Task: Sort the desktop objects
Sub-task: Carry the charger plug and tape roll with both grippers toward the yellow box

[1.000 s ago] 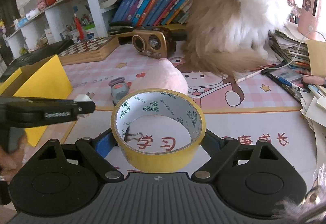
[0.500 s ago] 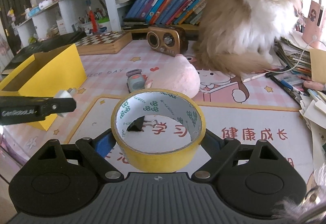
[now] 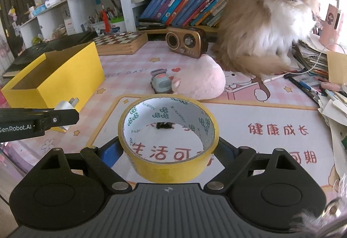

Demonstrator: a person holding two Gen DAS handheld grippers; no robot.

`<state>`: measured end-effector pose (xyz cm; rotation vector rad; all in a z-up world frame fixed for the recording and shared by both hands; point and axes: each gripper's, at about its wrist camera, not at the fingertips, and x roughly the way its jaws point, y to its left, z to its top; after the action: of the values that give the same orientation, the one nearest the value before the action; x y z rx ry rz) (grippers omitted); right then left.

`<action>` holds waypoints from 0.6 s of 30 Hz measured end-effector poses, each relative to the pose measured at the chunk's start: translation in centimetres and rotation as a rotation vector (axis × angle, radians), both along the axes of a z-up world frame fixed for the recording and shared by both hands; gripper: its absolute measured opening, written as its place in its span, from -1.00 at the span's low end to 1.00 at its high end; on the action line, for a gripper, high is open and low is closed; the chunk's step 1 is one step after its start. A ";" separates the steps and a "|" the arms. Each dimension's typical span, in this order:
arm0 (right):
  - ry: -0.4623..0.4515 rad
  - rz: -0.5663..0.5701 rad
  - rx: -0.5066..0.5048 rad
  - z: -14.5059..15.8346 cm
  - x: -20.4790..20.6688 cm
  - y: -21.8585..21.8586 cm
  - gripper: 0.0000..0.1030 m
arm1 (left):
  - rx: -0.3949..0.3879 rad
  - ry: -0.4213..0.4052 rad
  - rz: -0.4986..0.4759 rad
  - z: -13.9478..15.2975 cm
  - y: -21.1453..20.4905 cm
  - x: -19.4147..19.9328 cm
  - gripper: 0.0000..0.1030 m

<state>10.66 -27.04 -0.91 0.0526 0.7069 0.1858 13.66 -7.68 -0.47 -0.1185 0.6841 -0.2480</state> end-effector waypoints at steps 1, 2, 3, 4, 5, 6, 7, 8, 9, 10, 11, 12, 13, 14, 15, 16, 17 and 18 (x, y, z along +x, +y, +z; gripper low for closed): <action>-0.001 -0.004 -0.002 0.1 -0.3 0.3 0.71 | -0.002 -0.001 -0.004 0.0 0.3 -0.3 -0.52; -0.001 -0.006 -0.004 0.1 -0.6 0.6 0.71 | -0.004 -0.001 -0.006 0.0 0.6 -0.7 -0.52; -0.001 -0.008 -0.006 0.2 -1.0 1.0 0.71 | -0.008 0.000 -0.009 0.0 0.9 -1.0 -0.52; -0.001 -0.010 -0.008 0.2 -1.4 1.3 0.71 | -0.010 0.001 -0.011 0.0 1.3 -1.3 -0.52; -0.001 -0.011 -0.009 0.2 -1.7 1.7 0.71 | -0.013 0.002 -0.013 0.0 1.6 -1.7 -0.52; -0.001 -0.013 -0.011 0.3 -2.1 2.0 0.71 | -0.015 0.003 -0.015 0.0 1.9 -2.1 -0.52; -0.001 -0.014 -0.013 0.3 -2.5 2.4 0.71 | -0.017 0.004 -0.017 0.0 2.2 -2.5 -0.52; -0.001 -0.016 -0.014 0.4 -2.9 2.7 0.71 | -0.019 0.006 -0.019 0.0 2.6 -2.9 -0.52; -0.001 -0.017 -0.015 0.5 -3.4 3.1 0.71 | -0.020 0.006 -0.021 0.0 2.9 -3.2 -0.52; 0.000 -0.019 -0.017 0.5 -3.8 3.5 0.71 | -0.021 0.007 -0.022 0.0 3.2 -3.7 -0.52; 0.001 -0.021 -0.017 0.6 -4.2 3.9 0.71 | -0.022 0.007 -0.023 0.0 3.6 -4.0 -0.52; 0.002 -0.023 -0.018 0.6 -4.7 4.3 0.71 | -0.023 0.007 -0.025 0.1 3.9 -4.5 -0.52; 0.004 -0.024 -0.018 0.6 -5.1 4.6 0.71 | -0.023 0.007 -0.027 0.1 4.3 -4.9 -0.52; 0.005 -0.026 -0.018 0.5 -5.6 5.0 0.71 | -0.023 0.008 -0.029 0.1 4.6 -5.4 -0.52; 0.007 -0.027 -0.018 0.5 -6.0 5.3 0.71 | -0.023 0.009 -0.032 0.1 4.9 -5.8 -0.52; 0.009 -0.029 -0.018 0.5 -6.5 5.7 0.71 | -0.023 0.010 -0.034 0.1 5.2 -6.2 -0.52; 0.011 -0.030 -0.017 0.5 -7.0 6.2 0.71 | -0.023 0.011 -0.037 0.0 5.5 -6.7 -0.52; 0.012 -0.031 -0.017 0.5 -7.4 6.5 0.71 | -0.023 0.013 -0.039 0.0 5.8 -7.1 -0.52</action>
<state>3.27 -20.56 -0.44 0.0489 0.7194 0.1500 6.57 -1.89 -0.43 -0.1288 0.6970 -0.2926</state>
